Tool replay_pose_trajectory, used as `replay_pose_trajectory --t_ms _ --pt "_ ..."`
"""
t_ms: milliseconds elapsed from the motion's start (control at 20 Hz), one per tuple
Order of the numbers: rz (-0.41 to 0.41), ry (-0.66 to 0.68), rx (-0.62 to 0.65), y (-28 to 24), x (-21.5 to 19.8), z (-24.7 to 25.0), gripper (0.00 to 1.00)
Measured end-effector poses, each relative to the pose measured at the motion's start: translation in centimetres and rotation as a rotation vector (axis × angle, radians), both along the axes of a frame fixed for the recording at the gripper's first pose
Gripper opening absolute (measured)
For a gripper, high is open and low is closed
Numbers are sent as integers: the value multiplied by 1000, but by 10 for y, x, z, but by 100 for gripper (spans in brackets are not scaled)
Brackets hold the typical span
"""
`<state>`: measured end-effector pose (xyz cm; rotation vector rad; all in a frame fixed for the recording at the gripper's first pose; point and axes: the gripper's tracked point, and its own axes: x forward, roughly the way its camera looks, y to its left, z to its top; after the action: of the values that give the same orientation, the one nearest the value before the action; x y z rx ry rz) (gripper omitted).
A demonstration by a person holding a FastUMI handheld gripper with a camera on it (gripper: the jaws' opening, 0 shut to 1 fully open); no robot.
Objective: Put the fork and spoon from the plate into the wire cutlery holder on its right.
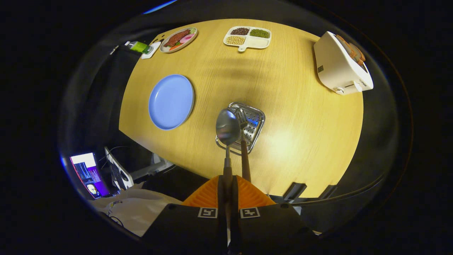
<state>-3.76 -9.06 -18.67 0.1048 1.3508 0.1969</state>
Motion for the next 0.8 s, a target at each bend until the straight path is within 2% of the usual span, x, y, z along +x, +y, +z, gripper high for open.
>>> replay_pose_trajectory --t_ms 200,600,700,750,800 --pt "53 99 -51 -18 5 -11 9" --pt "41 163 -24 -18 31 -25 11" --pt "43 146 -11 -15 36 -24 18" --pt "45 129 -9 -15 36 -21 24" --pt "44 111 -1 -13 38 -18 35"
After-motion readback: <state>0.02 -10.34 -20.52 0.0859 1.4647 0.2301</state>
